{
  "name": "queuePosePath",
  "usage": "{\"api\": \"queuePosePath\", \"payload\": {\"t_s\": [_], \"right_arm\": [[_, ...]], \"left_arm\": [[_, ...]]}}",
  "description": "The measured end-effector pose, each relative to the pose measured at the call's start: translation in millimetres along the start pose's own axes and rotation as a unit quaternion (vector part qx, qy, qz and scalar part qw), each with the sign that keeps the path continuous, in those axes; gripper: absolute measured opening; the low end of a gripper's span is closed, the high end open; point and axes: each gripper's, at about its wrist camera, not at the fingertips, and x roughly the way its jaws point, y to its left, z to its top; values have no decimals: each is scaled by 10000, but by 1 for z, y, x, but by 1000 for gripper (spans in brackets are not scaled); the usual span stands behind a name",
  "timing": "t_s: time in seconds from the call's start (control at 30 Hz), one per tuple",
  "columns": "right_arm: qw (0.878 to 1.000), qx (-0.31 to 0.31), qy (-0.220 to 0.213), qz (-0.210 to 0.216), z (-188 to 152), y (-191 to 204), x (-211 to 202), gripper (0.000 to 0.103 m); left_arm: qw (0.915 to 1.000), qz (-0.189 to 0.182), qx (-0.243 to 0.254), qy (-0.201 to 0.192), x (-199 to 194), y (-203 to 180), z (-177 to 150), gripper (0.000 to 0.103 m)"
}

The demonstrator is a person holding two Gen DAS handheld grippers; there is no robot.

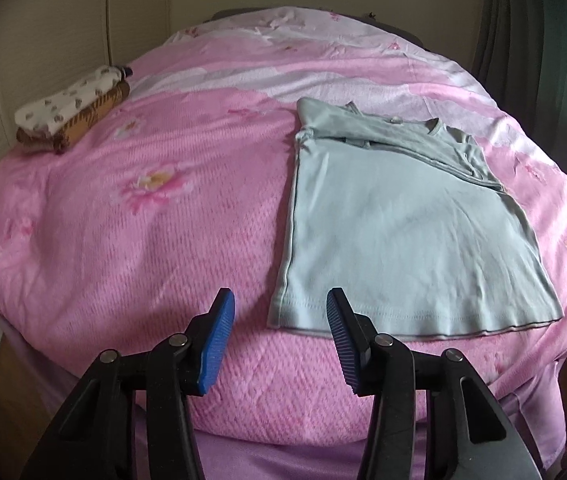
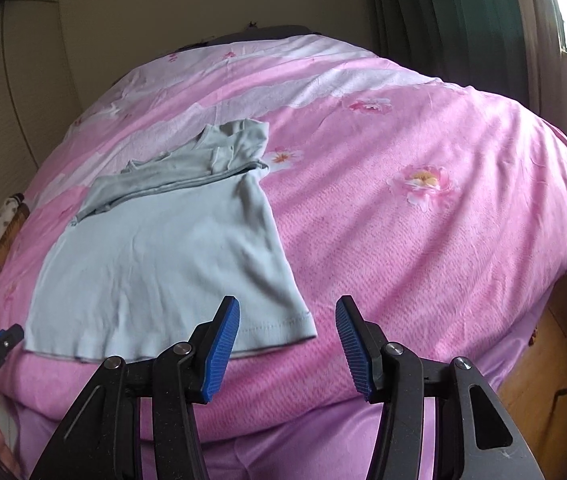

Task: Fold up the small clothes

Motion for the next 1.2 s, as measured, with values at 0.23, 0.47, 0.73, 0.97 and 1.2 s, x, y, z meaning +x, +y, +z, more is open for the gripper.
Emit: {"api": "queuePosePath", "payload": {"t_s": [0.23, 0.47, 0.73, 0.97, 1.2], "right_arm": [[10000, -17, 41, 31, -4, -1, 5, 51], [9992, 306, 255, 14, -6, -18, 19, 51], [9972, 523, 436, 309, -8, -26, 32, 51], [9954, 560, 459, 630, -9, -22, 35, 46], [9926, 747, 613, 738, -11, -27, 42, 34]], "left_arm": [[9992, -224, -248, 207, 13, 6, -7, 37], [9992, -217, -221, 249, 18, 2, -9, 39], [9992, -239, -239, 214, 22, 1, -11, 39], [9990, -290, -277, 205, 24, 1, -13, 35], [9986, -376, -293, 211, 25, 1, -14, 23]]}}
